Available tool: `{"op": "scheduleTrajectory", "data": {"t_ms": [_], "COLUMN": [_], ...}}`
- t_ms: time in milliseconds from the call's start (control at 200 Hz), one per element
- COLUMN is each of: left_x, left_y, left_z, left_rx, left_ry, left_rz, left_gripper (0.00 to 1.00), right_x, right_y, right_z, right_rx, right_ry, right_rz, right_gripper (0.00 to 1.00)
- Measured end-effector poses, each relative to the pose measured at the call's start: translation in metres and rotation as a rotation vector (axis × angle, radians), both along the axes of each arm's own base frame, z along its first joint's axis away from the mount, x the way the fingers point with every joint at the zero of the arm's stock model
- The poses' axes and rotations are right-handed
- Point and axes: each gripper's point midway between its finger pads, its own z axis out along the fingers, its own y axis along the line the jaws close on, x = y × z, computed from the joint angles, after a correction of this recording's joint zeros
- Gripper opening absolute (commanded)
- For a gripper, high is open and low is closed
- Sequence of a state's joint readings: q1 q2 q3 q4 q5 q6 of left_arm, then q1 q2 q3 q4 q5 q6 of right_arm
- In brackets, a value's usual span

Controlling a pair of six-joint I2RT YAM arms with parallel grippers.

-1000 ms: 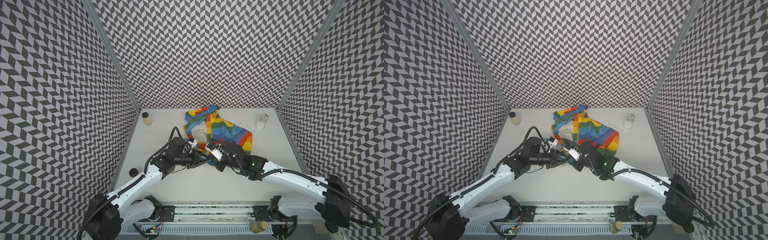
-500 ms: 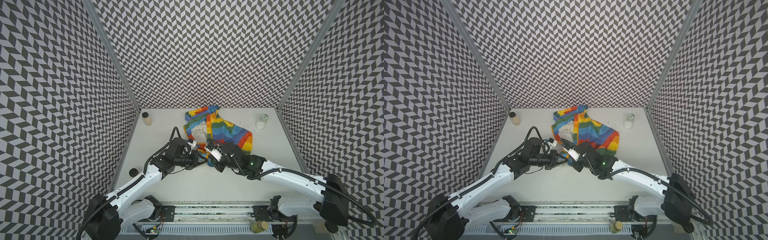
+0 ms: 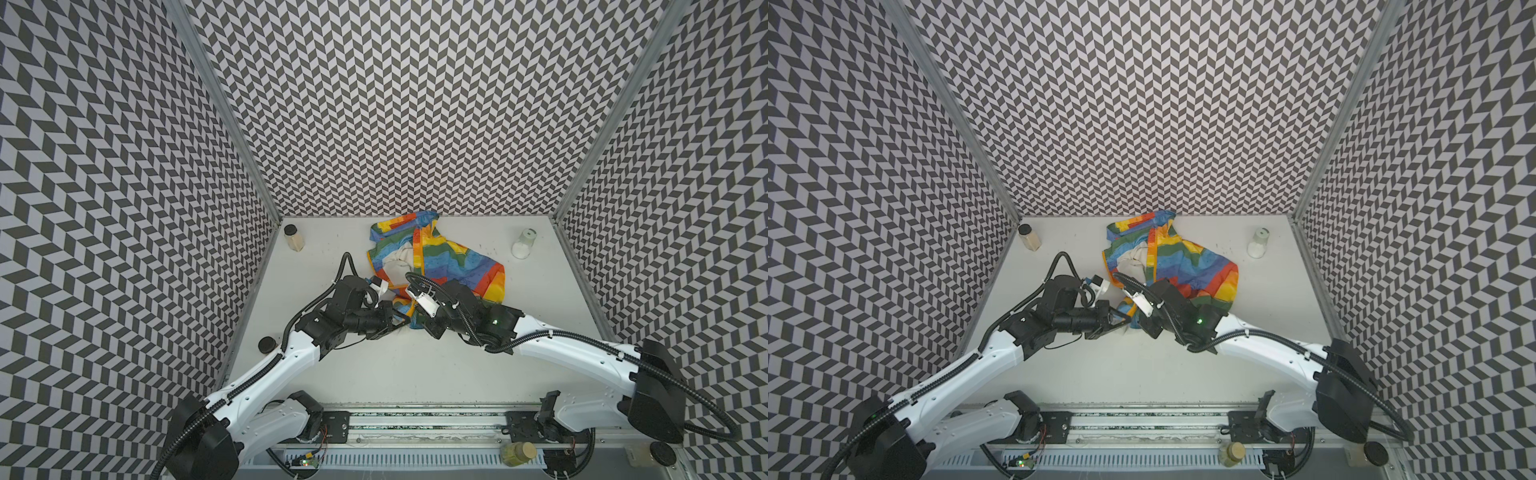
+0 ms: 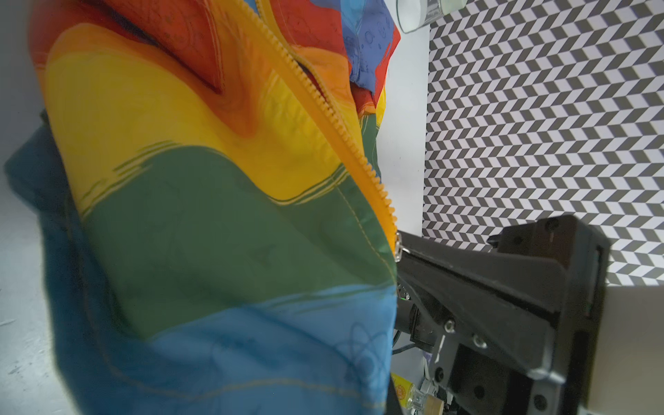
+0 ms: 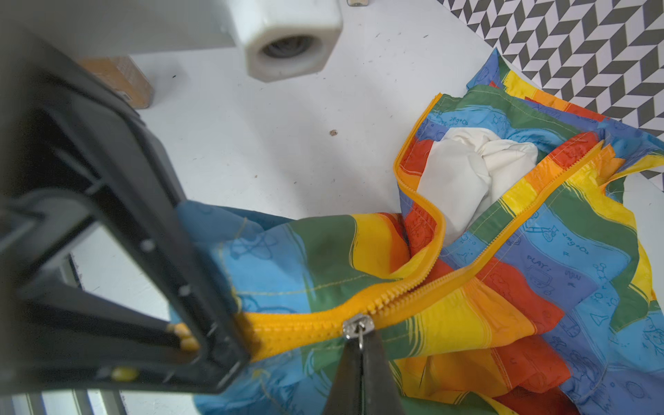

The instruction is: Zip up the jacket

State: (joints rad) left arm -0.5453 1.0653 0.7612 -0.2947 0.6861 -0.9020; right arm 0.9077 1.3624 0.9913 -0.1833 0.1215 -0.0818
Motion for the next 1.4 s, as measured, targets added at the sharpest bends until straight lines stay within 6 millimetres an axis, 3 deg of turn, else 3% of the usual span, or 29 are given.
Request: {"op": "scheduleTrajectory", "data": {"t_ms": [110,215,411,476,551,676,876,966,1052,1122,1272,1342,1402], "left_x": [0.027,0.072,0.176,0.208,0.231,0.228,0.183,0.162,0.145,0.134,0.108,0.092,0.078], "left_y": [-0.004,-0.014,-0.057,-0.075,-0.093,-0.104,-0.082,-0.065,-0.048,-0.031,-0.002,0.009,0.019], "left_z": [0.021,0.063,0.163,0.192,0.222,0.233,0.252,0.239,0.206,0.165,0.059,0.017,-0.006], "left_rx": [0.045,0.097,0.142,0.132,0.073,0.000,-0.003,0.043,0.106,0.170,0.297,0.338,0.361], "left_ry": [-0.043,-0.148,-0.441,-0.550,-0.681,-0.754,-0.782,-0.749,-0.676,-0.585,-0.329,-0.228,-0.170], "left_rz": [0.013,0.025,-0.019,-0.037,-0.056,-0.101,-0.120,-0.110,-0.086,-0.058,-0.028,-0.014,0.001], "left_gripper": [0.00,0.00,0.00,0.00,0.00,0.00,0.00,0.00,0.00,0.00,0.00,0.00,0.00], "right_x": [0.019,0.051,0.125,0.141,0.152,0.157,0.138,0.116,0.090,0.071,0.041,0.032,0.025], "right_y": [-0.008,-0.022,-0.069,-0.086,-0.102,-0.121,-0.105,-0.088,-0.064,-0.041,-0.007,0.005,0.015], "right_z": [0.018,0.048,0.145,0.175,0.205,0.237,0.239,0.227,0.196,0.154,0.051,0.016,-0.005], "right_rx": [0.041,0.111,0.306,0.356,0.407,0.478,0.551,0.572,0.547,0.500,0.381,0.332,0.300], "right_ry": [-0.031,-0.072,-0.227,-0.289,-0.342,-0.400,-0.367,-0.323,-0.257,-0.174,0.044,0.124,0.174], "right_rz": [-0.059,-0.145,-0.344,-0.399,-0.445,-0.487,-0.372,-0.287,-0.211,-0.152,-0.088,-0.071,-0.057], "right_gripper": [0.00,0.00,0.00,0.00,0.00,0.00,0.00,0.00,0.00,0.00,0.00,0.00,0.00]}}
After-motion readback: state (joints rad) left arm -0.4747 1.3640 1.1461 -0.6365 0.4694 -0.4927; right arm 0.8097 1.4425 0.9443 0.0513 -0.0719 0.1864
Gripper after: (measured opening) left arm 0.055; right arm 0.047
